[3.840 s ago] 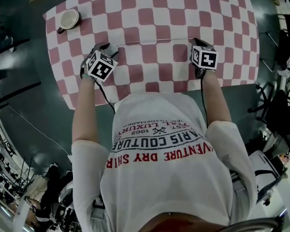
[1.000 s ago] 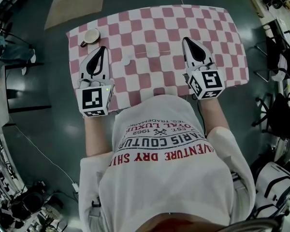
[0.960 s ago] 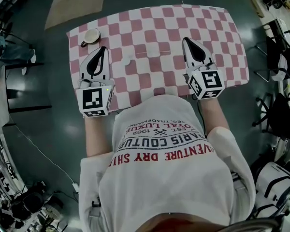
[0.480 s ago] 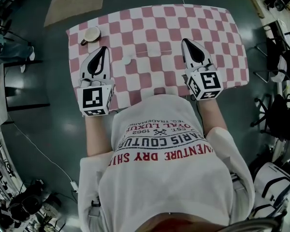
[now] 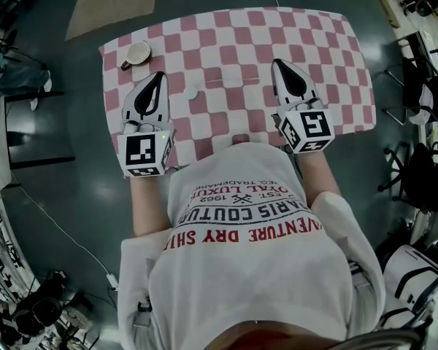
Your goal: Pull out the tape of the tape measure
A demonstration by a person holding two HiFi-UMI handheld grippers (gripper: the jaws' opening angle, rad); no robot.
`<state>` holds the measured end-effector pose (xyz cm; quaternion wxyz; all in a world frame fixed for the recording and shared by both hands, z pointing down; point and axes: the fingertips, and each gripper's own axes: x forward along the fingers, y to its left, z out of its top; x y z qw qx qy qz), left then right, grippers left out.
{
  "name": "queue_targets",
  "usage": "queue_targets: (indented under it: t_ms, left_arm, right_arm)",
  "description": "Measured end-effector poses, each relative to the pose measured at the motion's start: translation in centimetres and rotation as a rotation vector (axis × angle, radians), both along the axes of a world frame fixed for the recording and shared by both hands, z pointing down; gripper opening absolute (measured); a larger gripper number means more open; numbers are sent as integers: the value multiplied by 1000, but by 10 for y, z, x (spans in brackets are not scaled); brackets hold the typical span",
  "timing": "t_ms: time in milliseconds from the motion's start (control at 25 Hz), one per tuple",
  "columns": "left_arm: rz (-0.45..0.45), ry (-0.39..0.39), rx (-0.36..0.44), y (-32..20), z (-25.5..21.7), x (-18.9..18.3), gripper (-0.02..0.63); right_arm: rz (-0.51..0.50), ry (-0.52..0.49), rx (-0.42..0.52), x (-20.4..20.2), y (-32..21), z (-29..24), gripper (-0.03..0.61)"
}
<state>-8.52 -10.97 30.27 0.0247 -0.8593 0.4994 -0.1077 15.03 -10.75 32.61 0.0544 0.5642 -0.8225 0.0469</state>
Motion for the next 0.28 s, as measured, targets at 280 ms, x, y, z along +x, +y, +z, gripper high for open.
queue_targets:
  t_ms: [280]
  left_arm:
    - [-17, -16, -7, -7, 3, -3, 17]
  right_arm:
    - [-6, -3, 20, 2, -3, -2, 28]
